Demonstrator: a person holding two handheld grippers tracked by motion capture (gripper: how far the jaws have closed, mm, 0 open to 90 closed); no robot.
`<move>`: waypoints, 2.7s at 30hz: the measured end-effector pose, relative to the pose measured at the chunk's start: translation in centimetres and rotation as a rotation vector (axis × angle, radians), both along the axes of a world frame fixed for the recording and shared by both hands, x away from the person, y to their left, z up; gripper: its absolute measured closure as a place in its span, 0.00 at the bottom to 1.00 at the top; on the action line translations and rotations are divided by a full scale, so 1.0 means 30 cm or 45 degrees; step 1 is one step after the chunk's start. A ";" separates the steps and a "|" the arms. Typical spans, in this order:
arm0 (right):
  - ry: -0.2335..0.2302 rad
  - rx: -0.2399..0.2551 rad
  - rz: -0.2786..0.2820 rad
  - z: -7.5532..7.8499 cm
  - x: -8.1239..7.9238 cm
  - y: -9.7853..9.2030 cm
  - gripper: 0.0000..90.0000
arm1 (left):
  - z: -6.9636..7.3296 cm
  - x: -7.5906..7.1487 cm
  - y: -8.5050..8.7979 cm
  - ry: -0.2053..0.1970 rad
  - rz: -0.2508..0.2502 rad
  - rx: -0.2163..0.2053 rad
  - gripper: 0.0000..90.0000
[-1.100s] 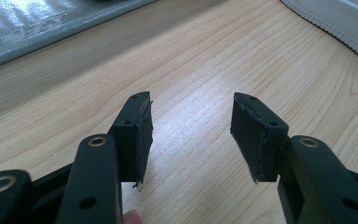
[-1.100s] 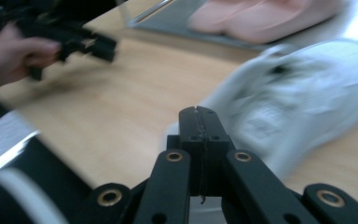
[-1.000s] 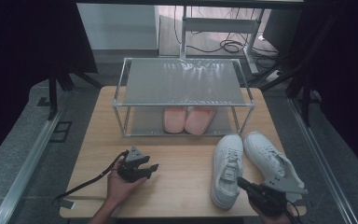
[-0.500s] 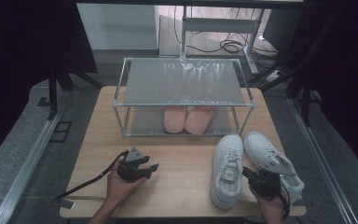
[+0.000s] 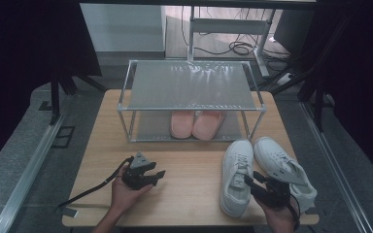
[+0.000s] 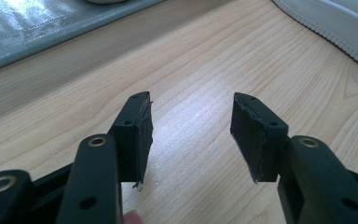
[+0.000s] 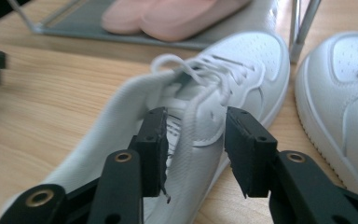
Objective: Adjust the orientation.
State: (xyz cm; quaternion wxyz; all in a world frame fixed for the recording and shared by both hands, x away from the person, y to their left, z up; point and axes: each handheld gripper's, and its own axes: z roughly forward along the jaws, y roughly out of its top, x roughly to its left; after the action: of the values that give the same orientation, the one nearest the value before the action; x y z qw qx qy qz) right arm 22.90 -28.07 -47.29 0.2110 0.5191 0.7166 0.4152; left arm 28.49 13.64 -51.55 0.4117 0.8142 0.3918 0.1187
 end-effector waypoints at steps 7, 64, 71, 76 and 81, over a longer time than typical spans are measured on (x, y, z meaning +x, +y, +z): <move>0.027 -0.011 -0.031 -0.027 0.020 0.008 0.65 | -0.008 0.000 -0.006 0.008 -0.009 0.003 0.55; -0.036 0.122 0.446 0.015 0.093 0.113 0.70 | -0.001 -0.001 0.003 -0.005 -0.001 0.023 0.55; -0.048 0.145 0.416 0.056 0.065 0.054 0.69 | 0.000 -0.001 0.003 -0.005 0.000 0.024 0.54; -0.038 0.138 0.399 0.061 0.056 0.019 0.69 | 0.000 -0.001 0.003 -0.005 0.005 0.020 0.54; -0.021 0.128 0.376 0.046 0.056 -0.013 0.68 | -0.001 -0.001 0.003 -0.004 0.004 0.024 0.54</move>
State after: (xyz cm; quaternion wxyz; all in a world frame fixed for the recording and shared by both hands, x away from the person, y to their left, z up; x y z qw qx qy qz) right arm 24.59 -28.47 -45.90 0.1274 0.4147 0.7618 0.4812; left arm 28.47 13.72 -51.57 0.4044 0.8172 0.3914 0.1242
